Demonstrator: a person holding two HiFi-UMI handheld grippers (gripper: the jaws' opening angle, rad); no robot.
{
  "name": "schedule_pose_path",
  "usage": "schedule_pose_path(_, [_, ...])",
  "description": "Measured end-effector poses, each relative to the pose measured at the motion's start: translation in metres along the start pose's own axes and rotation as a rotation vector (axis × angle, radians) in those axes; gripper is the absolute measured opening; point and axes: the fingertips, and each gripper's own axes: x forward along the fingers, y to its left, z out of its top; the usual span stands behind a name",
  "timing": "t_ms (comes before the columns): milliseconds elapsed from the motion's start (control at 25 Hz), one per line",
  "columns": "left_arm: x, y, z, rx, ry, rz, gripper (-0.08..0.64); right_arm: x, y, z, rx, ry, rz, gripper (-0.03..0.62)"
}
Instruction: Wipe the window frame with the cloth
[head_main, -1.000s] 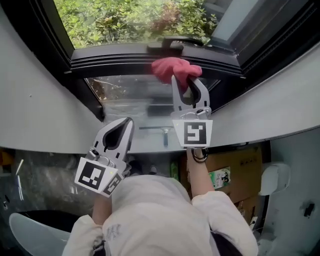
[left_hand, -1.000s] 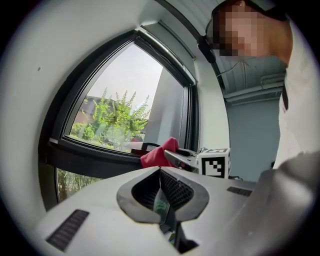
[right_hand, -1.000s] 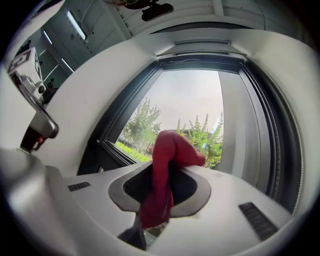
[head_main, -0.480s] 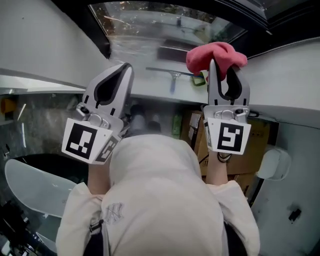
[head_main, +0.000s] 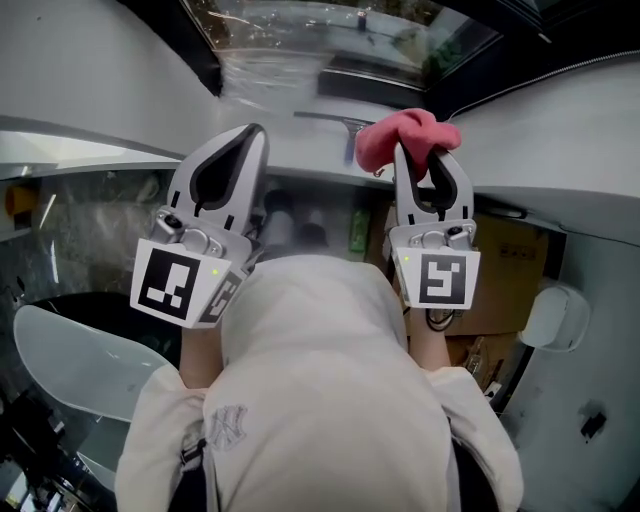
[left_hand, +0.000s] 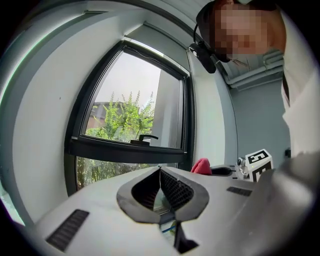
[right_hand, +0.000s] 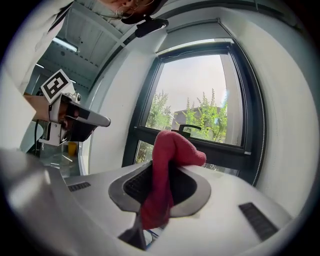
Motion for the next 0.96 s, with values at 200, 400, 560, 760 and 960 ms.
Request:
schedule_pose_path(200, [0.000,-0.008,-0.002,-0.006,-0.002,-0.008,0.011,0.001,0.007,-0.005,0.013,0.005,0.035,0.087])
schedule_pose_path(400, [0.000,-0.006,-0.004,-0.007,0.002,-0.009,0.011,0.006,0.014,0.002,0.002,-0.007,0.054,0.087])
schedule_pose_path(560, [0.002,-0.006,-0.003,-0.006,0.001,-0.007,0.011,0.009,0.016,0.003,0.003,-0.008,0.070,0.087])
schedule_pose_path(760, [0.005,-0.007,-0.001,-0.002,0.001,-0.014,0.011,0.009,0.013,0.003,0.005,-0.001,0.068,0.087])
schedule_pose_path(960, [0.007,-0.009,0.000,-0.003,0.001,-0.021,0.011,0.009,0.011,0.006,0.002,-0.009,0.068,0.087])
